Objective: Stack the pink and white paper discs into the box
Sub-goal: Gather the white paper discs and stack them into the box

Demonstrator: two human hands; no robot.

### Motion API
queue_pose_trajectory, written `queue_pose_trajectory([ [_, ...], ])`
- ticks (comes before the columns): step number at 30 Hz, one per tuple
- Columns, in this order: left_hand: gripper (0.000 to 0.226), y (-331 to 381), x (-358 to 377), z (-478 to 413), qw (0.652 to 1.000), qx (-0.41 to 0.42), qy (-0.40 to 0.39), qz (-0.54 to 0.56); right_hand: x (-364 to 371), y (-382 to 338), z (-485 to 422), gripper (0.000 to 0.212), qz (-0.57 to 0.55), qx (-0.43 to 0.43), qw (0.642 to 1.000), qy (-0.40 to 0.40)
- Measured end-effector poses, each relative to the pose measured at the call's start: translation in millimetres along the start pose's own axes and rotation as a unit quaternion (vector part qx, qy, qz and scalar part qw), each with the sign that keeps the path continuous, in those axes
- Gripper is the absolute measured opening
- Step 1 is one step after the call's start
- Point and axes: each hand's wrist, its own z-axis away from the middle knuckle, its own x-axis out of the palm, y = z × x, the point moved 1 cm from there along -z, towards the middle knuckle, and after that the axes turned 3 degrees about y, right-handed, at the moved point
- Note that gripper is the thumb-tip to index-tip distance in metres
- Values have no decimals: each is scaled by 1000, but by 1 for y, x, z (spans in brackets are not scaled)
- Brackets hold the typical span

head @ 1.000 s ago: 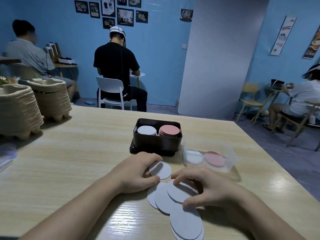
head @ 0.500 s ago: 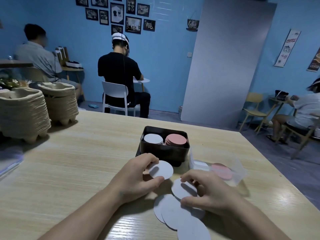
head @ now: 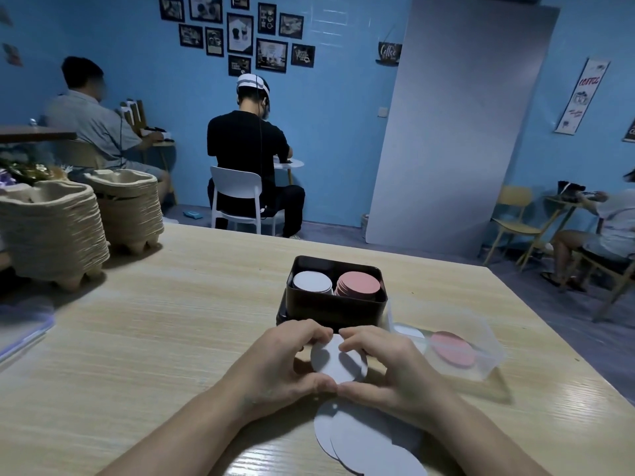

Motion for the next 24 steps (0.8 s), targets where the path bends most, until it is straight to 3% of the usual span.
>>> queue_pose_trajectory([
  [4,56,0,0,1,1000,11,2,14,2,2,2,34,-26,2,999,20],
  [13,25,3,-2,3,998,34,-12,54,3,0,9,30,-29,-17,999,40],
  [24,27,1,0,3,998,47,-15,26,5,-1,10,32,4,-52,998,27],
])
